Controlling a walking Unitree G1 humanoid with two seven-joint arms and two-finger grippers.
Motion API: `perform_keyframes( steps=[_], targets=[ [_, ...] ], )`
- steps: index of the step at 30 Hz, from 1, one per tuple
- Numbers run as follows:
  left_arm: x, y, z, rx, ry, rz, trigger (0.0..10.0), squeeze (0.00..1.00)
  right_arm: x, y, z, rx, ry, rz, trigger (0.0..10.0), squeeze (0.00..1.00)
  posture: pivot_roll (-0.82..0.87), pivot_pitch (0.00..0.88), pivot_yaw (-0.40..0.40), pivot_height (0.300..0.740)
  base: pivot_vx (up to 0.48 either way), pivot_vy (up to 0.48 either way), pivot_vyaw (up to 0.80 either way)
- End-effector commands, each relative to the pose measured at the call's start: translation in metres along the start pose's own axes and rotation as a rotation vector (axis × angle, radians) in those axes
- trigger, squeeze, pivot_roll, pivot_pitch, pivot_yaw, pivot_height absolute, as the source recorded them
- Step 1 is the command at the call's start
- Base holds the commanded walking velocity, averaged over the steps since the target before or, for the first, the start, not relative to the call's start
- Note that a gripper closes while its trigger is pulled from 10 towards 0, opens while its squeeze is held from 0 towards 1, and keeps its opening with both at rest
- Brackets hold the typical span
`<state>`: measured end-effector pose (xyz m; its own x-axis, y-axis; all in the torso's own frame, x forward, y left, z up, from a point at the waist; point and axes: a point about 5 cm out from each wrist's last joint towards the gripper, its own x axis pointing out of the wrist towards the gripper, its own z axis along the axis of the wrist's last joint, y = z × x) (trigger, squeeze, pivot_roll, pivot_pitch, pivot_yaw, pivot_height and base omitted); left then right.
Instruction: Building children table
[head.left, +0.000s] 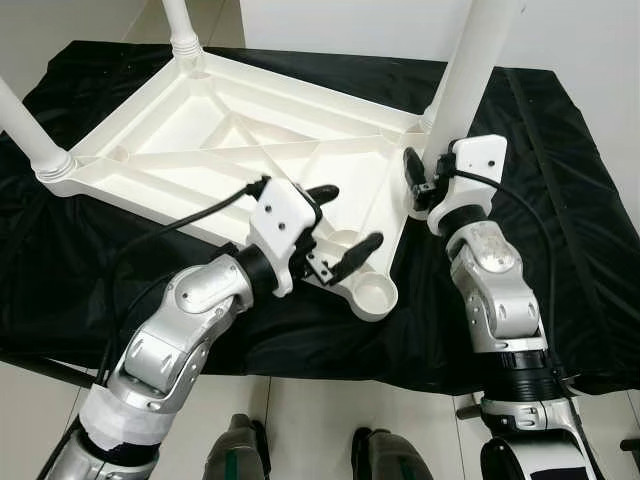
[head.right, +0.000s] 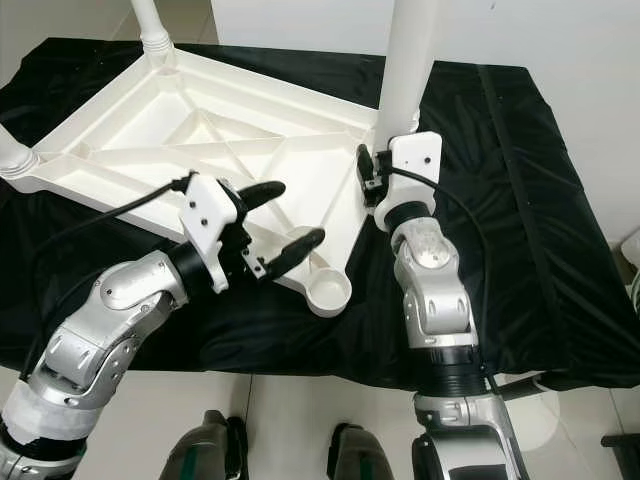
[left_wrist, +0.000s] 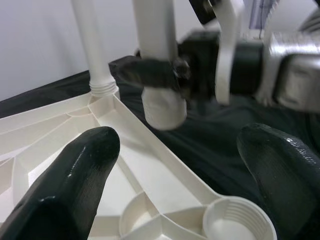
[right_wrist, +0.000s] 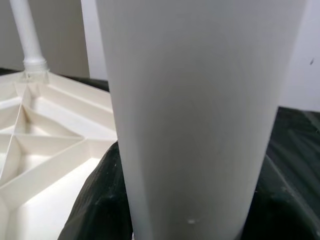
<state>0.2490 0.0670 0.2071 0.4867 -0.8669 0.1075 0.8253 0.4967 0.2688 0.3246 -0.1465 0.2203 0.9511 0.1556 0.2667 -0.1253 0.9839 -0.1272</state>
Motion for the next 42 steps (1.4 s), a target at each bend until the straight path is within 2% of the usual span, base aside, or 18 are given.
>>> perform_keyframes(
  steps=[1,3,8,11,15,20,23,27,38,42],
  targets=[
    [0.0,-0.008,-0.01,0.033,0.045,-0.155,10.0,0.0,0.004,0.001,0.004,-0.003,-0.025,0.009,10.0,0.0,-0.02,0.102,0.021,0.74,0.0,0.0,0.0],
    [0.0,-0.009,-0.023,0.08,0.087,-0.162,10.0,0.0,0.004,-0.001,0.01,0.009,-0.054,0.003,10.0,0.0,-0.03,0.091,0.029,0.74,0.0,0.0,0.0],
    [0.001,-0.008,-0.029,0.088,0.108,-0.146,10.0,0.0,0.003,-0.002,0.016,0.029,-0.078,-0.003,10.0,0.0,-0.03,0.091,0.029,0.74,0.0,0.0,0.0],
    [-0.002,-0.006,-0.044,0.022,0.175,-0.129,10.0,0.0,0.001,-0.001,0.027,0.101,-0.131,0.014,10.0,0.0,-0.04,0.088,0.045,0.74,0.0,0.0,0.0],
    [-0.005,-0.001,-0.06,-0.002,0.23,-0.114,10.0,0.0,0.0,-0.003,0.031,0.124,-0.161,0.015,10.0,0.0,-0.03,0.071,0.062,0.74,0.0,0.0,0.0],
    [-0.009,0.001,-0.065,0.008,0.251,-0.127,10.0,0.0,0.0,-0.005,0.03,0.129,-0.163,0.007,10.0,0.0,-0.03,0.069,0.061,0.74,0.0,0.0,0.0],
    [-0.017,0.007,-0.072,0.025,0.285,-0.134,10.0,0.0,0.0,-0.005,0.031,0.131,-0.172,0.013,10.0,0.0,-0.04,0.049,0.066,0.74,0.0,0.0,0.0],
    [-0.021,0.012,-0.078,0.055,0.316,-0.128,10.0,0.0,0.0,-0.005,0.032,0.137,-0.176,0.015,10.0,0.0,-0.04,0.043,0.066,0.74,0.0,0.0,0.0],
    [-0.004,0.01,-0.082,0.101,0.312,-0.115,10.0,0.0,0.0,-0.005,0.034,0.154,-0.182,0.017,10.0,0.0,-0.05,0.055,0.057,0.74,0.0,0.0,0.0],
    [0.008,0.01,-0.08,0.093,0.291,-0.098,10.0,0.0,0.0,-0.004,0.035,0.159,-0.184,0.02,10.0,0.0,-0.04,0.058,0.056,0.74,0.0,0.0,0.0]
  ],
)
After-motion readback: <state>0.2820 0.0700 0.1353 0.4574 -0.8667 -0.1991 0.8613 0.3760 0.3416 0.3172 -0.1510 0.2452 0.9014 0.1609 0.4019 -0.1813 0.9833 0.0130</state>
